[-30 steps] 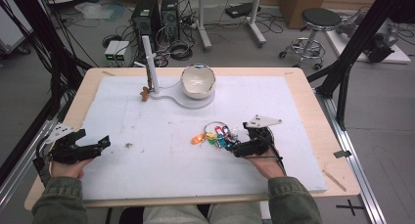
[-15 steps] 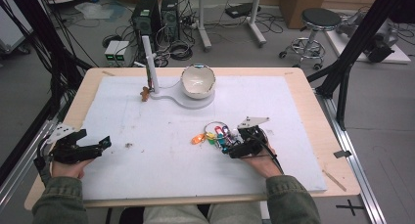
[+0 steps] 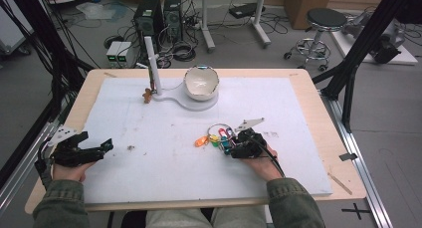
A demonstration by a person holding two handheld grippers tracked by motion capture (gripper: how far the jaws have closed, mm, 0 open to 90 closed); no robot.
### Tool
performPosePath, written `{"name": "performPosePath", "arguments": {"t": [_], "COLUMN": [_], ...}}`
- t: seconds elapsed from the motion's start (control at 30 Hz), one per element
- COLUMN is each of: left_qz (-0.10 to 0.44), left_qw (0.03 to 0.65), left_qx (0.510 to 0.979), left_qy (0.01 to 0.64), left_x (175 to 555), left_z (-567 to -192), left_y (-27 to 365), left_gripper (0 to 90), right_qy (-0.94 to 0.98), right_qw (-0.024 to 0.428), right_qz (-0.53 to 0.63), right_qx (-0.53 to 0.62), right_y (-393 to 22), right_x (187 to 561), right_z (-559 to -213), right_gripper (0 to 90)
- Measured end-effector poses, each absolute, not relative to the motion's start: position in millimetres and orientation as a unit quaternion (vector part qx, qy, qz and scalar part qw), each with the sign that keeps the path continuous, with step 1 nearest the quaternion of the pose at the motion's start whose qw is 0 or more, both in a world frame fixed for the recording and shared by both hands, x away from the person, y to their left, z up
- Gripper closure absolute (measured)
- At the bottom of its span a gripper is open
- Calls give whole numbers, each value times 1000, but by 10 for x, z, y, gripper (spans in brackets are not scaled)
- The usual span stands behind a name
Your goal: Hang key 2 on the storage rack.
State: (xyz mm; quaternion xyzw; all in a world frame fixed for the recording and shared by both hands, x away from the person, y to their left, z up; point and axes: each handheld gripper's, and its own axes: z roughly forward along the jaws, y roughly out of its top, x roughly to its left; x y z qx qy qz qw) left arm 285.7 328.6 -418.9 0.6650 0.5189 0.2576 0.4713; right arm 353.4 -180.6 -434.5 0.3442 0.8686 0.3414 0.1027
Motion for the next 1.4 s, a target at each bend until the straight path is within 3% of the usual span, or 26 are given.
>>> {"name": "performPosePath", "arguments": {"t": [0.07, 0.17, 1.1, 1.4], "left_qz": [257, 257, 253, 255], "left_qw": [471, 472, 483, 492], "left_qx": [665, 665, 662, 654], "left_qy": [519, 519, 514, 515], "left_x": [2859, 2862, 2862, 2863], "left_z": [-4190, -4191, -4186, -4175], "left_y": [3287, 3291, 3297, 3316], "left_gripper": [17, 17, 17, 17], "right_qy": [868, 864, 845, 829], "right_qw": [100, 98, 111, 96], "right_qz": [336, 335, 367, 404], "right_qx": [353, 363, 373, 376], "right_y": [-1787, -1784, -1824, -1872], "right_x": [3552, 3551, 3483, 3493], "right_z": [-4340, -4311, -4088, -3927], "right_gripper": [575, 794, 812, 813]}}
